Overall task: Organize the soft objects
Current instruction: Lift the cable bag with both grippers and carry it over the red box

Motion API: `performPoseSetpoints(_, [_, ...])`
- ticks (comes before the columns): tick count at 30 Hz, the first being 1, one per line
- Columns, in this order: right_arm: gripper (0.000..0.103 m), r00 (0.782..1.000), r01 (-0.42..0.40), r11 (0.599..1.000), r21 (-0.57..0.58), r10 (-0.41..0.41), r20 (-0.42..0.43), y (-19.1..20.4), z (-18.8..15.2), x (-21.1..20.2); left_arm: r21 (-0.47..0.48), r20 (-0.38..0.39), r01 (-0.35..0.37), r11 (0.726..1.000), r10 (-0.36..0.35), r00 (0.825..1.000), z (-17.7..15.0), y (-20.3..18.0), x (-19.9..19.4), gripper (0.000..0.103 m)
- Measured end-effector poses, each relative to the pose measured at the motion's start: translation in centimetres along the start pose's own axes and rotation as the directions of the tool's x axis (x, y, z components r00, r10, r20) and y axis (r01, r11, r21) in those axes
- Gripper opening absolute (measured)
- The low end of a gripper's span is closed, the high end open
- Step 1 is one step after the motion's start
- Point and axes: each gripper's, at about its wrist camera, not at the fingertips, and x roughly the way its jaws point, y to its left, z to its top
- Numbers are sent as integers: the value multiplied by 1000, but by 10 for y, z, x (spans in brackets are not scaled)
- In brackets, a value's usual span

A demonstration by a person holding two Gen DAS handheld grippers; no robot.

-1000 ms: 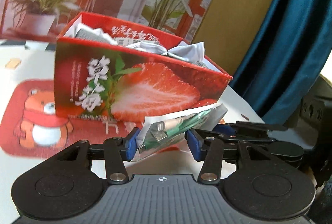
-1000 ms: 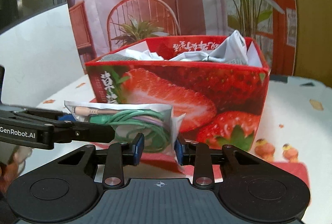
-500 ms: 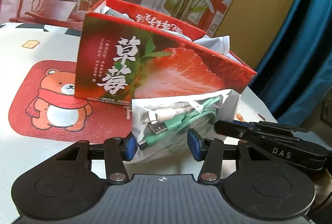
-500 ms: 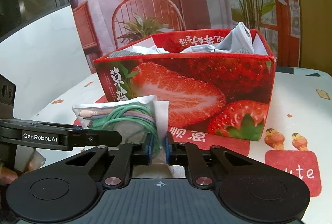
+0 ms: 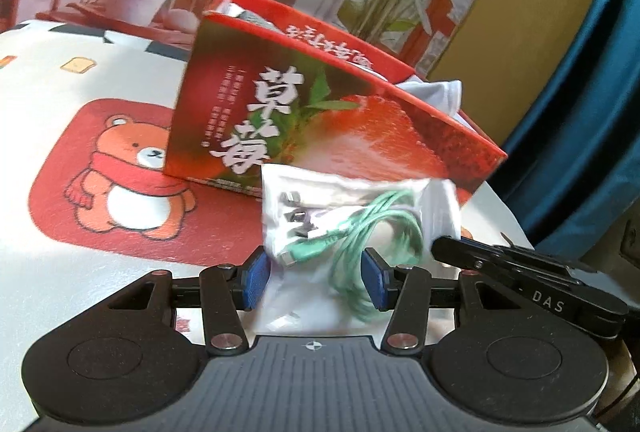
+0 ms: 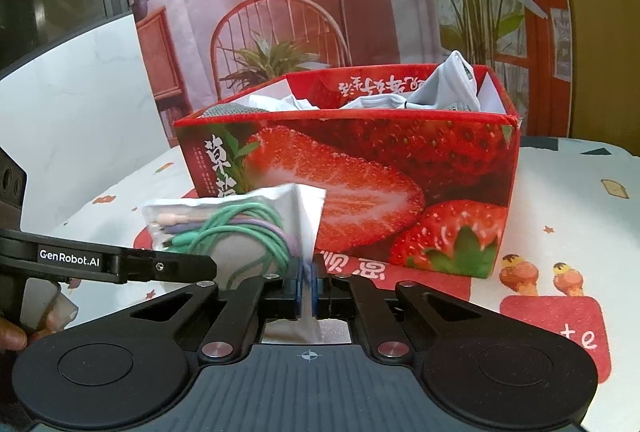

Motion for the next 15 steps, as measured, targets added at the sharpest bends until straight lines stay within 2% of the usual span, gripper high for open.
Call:
performPoseSetpoints(3, [1,1000,1,1000,29,0,-4,-5,-1,-1,-49,-14,16,999,-17,1000,-1,6,2,52])
performPoseSetpoints(8, [1,1000,-4,999,34,5,-22,-5,-5,1,-41,-67,15,999,-17,998,-8,3,9,52])
performPoseSetpoints(15, [1,1000,-9,999,37,10,-24,-3,-6,-1,-54,-45,37,998,-39,998,-7,4,6,52])
